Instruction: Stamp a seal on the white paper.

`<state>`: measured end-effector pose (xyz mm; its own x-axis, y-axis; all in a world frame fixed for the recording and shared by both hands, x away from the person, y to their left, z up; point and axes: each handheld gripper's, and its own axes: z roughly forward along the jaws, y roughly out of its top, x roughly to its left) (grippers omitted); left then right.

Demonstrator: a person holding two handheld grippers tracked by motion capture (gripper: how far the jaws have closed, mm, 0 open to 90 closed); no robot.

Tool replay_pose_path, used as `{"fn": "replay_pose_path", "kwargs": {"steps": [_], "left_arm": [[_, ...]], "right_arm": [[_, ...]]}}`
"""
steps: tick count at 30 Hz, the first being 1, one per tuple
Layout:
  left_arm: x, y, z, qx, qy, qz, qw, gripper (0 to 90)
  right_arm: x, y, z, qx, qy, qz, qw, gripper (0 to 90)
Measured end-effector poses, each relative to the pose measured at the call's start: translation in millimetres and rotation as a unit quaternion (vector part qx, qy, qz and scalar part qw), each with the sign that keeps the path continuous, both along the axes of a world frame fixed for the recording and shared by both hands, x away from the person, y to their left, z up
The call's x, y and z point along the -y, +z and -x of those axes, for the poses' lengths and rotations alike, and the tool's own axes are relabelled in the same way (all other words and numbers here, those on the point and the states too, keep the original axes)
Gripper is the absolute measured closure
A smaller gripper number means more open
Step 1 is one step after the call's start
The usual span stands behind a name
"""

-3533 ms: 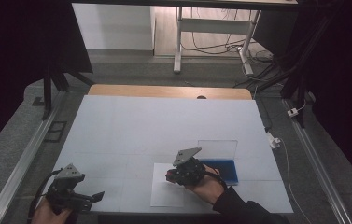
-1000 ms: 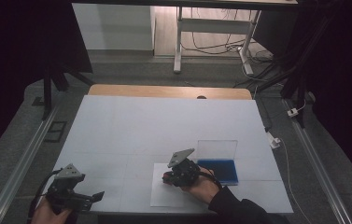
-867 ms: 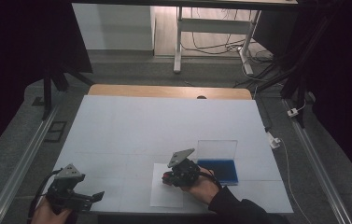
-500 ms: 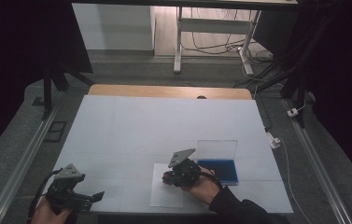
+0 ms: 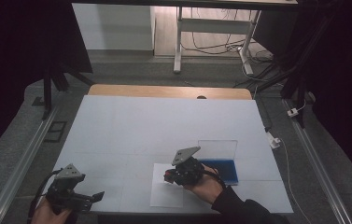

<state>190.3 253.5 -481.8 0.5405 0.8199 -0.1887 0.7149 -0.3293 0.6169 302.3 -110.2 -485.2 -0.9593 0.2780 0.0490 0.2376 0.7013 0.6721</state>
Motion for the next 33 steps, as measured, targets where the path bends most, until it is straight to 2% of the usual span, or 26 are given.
{"fn": "replay_pose_path", "kwargs": {"steps": [18, 33], "left_arm": [[0.0, 0.1, 0.1, 0.0, -0.001, 0.0, 1.0, 1.8], [0.3, 0.2, 0.3, 0.001, -0.001, 0.0, 1.0, 1.8]], "right_arm": [[16.5, 14.3, 4.5, 0.009, -0.009, -0.015, 0.9998, 80.0], [41.3, 21.6, 3.9, 0.017, -0.039, -0.024, 0.9988, 79.9]]}}
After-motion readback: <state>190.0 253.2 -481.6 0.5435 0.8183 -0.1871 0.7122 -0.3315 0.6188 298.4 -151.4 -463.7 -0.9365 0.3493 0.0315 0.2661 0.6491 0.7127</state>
